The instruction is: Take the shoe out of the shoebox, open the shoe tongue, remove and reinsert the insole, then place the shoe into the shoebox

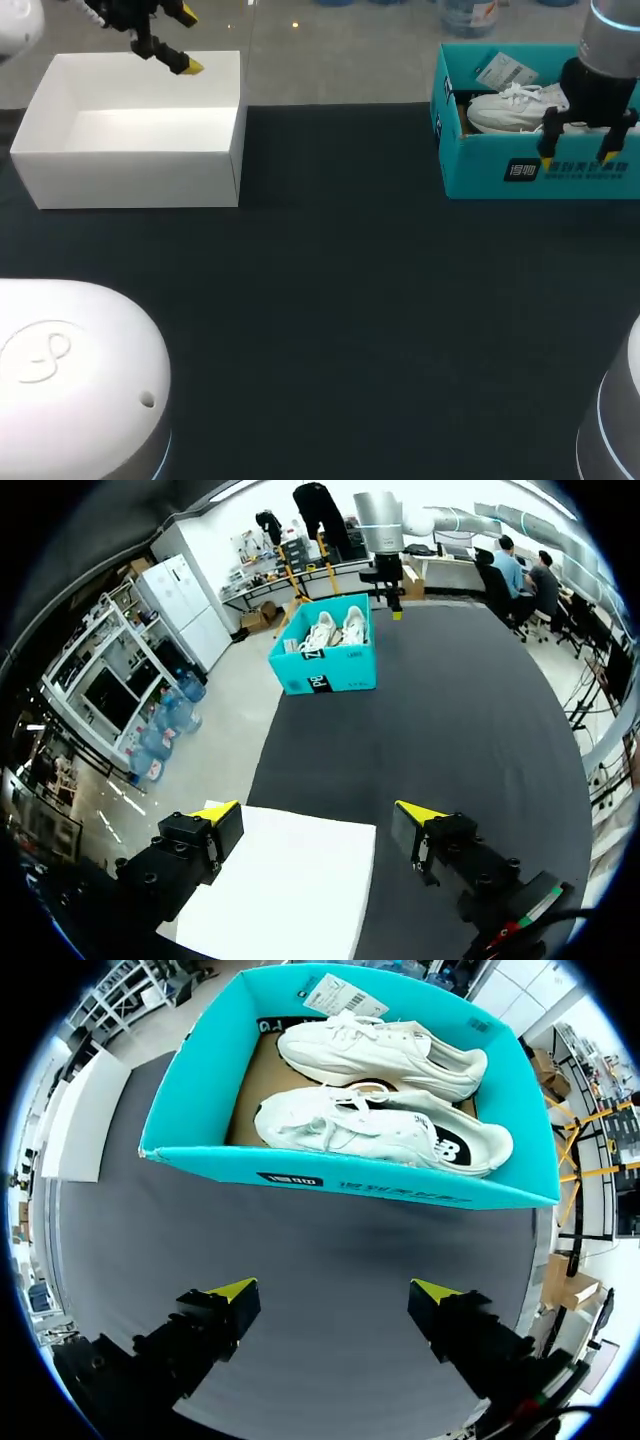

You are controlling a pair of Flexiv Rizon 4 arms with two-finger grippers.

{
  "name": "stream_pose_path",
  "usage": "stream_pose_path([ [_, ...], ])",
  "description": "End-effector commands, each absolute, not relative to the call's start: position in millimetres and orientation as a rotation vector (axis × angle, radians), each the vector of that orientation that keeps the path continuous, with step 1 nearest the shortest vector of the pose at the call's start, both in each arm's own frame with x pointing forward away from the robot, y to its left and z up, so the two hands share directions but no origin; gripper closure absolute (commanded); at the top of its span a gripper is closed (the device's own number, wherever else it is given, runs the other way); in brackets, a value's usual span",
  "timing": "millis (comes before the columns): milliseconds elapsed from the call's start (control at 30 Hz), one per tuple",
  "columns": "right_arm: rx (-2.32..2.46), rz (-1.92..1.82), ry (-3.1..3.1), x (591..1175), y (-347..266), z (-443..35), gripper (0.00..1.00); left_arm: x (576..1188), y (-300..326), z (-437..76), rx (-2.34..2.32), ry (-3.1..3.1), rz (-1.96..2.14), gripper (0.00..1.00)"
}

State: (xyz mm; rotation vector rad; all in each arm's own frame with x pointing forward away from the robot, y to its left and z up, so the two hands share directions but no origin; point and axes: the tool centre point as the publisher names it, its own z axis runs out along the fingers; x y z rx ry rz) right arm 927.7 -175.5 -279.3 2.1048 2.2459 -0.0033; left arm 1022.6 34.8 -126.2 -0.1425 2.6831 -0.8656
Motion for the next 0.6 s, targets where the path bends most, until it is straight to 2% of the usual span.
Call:
stream_pose_path([
  [33, 2.117, 0.061, 2.25, 922, -187, -280, 0.0, 1009, 41, -138, -2.42, 2.461, -0.318, 0.0],
  [600, 2.067, 0.204, 2.39, 932, -204, -275, 0.0, 990, 68, -175, -2.986, 1.573, -0.426, 0.0],
])
